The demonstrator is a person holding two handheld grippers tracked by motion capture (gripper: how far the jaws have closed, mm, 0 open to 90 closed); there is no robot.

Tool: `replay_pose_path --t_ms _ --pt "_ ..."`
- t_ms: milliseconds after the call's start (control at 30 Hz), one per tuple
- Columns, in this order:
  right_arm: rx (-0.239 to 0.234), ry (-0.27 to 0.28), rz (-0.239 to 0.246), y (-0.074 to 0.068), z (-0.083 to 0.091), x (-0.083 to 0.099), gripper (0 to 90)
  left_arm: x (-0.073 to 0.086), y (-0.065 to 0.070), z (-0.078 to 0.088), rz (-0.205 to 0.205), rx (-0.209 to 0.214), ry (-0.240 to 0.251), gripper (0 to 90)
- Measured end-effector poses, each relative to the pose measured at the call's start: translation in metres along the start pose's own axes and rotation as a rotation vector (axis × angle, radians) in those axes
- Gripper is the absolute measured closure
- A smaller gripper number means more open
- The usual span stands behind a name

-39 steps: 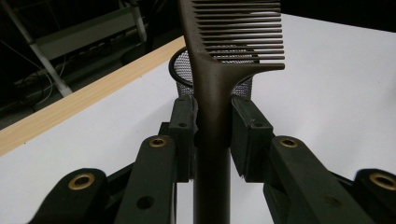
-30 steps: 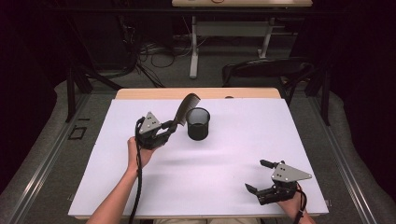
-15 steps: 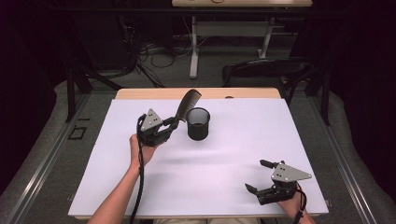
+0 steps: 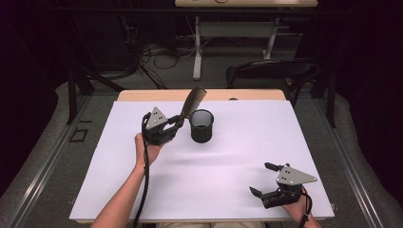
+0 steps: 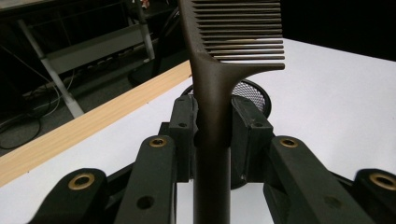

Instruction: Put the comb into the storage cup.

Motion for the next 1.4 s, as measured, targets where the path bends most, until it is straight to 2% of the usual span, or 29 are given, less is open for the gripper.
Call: replay_pose_path --t_ms 467,900,1400 --pt "0.001 -0.002 0.002 0.000 0.000 0.000 2.1 -0.011 -0.004 0.000 0.007 -0.009 0.031 71.7" --pt "0.003 0.003 0.007 -0.002 0.001 -0.001 2.1 -0.014 -0.008 -0.001 0.020 -0.022 0.049 71.7" --pt "0.011 -0.002 0.012 -0.002 0.001 -0.001 2.1 -0.024 -0.010 -0.003 0.015 -0.022 0.063 71.8"
Point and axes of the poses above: each handheld gripper's, and its own axes: z roughly backward along the jaws, x roughly out of its underside, y roughly to its right, the point moved 10 cm from there along -z, roughly forward along the jaws, and after that the axes turned 13 degrees about x, right-handed, at the moved point
